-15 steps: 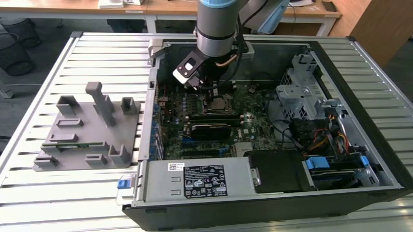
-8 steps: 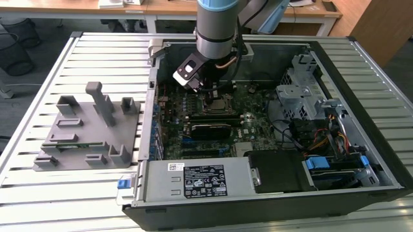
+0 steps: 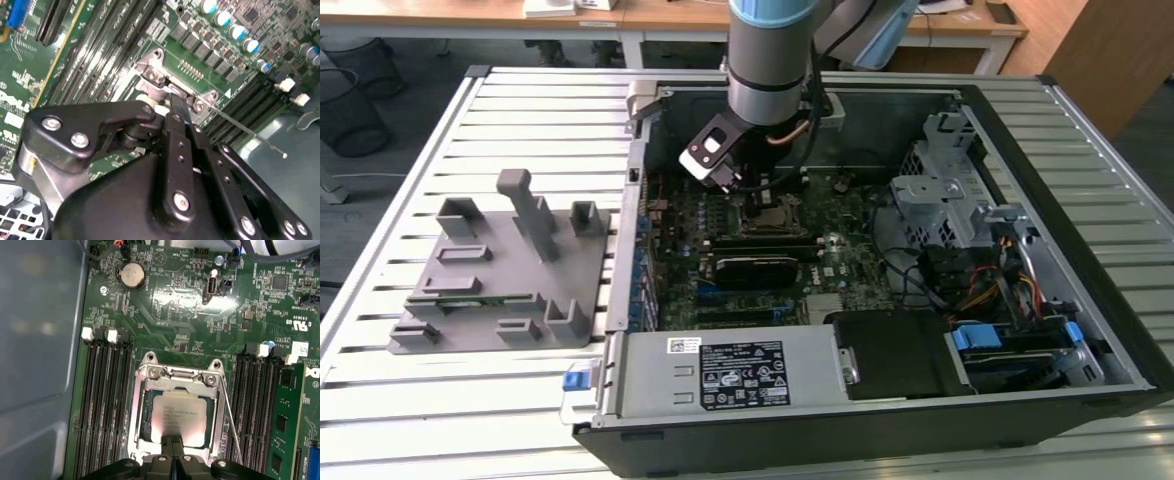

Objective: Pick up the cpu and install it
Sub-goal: 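Close the cpu cover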

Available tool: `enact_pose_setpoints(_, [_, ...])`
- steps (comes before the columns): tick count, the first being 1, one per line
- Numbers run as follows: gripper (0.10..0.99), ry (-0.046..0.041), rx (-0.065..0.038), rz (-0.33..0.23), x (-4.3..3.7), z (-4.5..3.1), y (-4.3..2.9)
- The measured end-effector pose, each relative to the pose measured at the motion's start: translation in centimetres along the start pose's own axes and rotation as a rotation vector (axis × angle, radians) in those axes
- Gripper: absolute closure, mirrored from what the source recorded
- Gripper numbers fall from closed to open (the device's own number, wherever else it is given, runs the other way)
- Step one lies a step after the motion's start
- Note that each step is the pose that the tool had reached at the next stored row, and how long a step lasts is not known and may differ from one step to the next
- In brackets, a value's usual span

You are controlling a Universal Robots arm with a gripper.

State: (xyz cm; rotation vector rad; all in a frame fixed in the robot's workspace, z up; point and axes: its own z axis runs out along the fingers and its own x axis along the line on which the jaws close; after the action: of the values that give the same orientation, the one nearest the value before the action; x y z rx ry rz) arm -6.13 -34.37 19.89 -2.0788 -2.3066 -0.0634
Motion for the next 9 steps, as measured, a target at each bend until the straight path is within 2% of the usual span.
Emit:
enact_pose_setpoints(3, [0.98,0.0017,0.0,0.0,-0.04,0.01,0.43])
enact_pose_setpoints(6, [0.98,0.0058,-0.002,0.0,-0.02,-0.09,0.56])
enact_pose_setpoints(9, [0.98,0.0052,-0.001,0.0,0.0,-0.89,0.55])
